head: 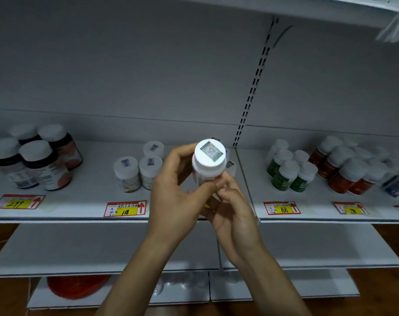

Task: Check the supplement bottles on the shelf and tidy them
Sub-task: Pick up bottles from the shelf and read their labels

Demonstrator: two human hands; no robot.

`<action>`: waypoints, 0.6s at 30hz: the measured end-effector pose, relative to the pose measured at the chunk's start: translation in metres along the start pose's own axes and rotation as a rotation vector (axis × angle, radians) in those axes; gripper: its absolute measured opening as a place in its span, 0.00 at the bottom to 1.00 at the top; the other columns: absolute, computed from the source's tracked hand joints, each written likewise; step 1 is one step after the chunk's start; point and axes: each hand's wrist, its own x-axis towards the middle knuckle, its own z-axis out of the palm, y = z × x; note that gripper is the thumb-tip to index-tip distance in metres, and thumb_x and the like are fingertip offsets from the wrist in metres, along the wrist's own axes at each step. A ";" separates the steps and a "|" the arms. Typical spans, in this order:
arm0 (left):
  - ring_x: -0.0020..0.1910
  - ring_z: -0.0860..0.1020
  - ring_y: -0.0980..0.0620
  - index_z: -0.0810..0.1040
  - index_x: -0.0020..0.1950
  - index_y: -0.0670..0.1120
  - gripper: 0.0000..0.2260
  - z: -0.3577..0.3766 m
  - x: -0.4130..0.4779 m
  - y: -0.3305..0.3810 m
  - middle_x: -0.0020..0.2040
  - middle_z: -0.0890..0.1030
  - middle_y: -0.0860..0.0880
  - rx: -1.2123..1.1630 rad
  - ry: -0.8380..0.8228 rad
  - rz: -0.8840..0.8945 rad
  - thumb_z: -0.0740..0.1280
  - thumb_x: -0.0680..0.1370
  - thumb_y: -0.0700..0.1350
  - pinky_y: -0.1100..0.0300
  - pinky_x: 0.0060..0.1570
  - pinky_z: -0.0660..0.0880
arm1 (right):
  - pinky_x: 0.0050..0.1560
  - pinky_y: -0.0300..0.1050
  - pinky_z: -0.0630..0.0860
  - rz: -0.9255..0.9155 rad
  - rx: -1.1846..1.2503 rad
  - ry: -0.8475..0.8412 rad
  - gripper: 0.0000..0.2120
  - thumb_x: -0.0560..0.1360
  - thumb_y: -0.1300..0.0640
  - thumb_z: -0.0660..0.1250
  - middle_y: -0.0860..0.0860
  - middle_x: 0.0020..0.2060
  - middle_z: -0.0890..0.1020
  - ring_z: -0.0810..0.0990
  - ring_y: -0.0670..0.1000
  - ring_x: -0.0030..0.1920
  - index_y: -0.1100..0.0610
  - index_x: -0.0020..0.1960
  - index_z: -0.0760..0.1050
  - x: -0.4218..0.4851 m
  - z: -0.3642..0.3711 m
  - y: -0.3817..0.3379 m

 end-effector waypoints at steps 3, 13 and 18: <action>0.62 0.77 0.56 0.74 0.58 0.52 0.26 -0.002 -0.002 0.002 0.59 0.80 0.57 -0.004 -0.051 0.077 0.75 0.67 0.30 0.61 0.61 0.73 | 0.51 0.50 0.77 -0.047 -0.075 0.007 0.25 0.70 0.59 0.62 0.55 0.57 0.82 0.80 0.53 0.51 0.53 0.68 0.72 -0.003 -0.002 -0.002; 0.37 0.83 0.53 0.75 0.58 0.41 0.28 0.002 0.006 0.001 0.39 0.85 0.48 -0.384 0.027 -0.481 0.72 0.63 0.53 0.61 0.37 0.79 | 0.39 0.35 0.77 -0.311 -0.530 0.175 0.23 0.63 0.47 0.79 0.47 0.44 0.84 0.83 0.44 0.41 0.52 0.52 0.75 -0.022 0.005 -0.005; 0.42 0.84 0.47 0.79 0.58 0.41 0.29 0.006 0.010 -0.013 0.45 0.84 0.41 -0.693 -0.048 -0.836 0.69 0.65 0.59 0.52 0.47 0.81 | 0.33 0.31 0.72 -0.403 -0.814 0.281 0.15 0.66 0.40 0.74 0.44 0.35 0.80 0.76 0.41 0.32 0.46 0.46 0.74 -0.017 0.005 -0.013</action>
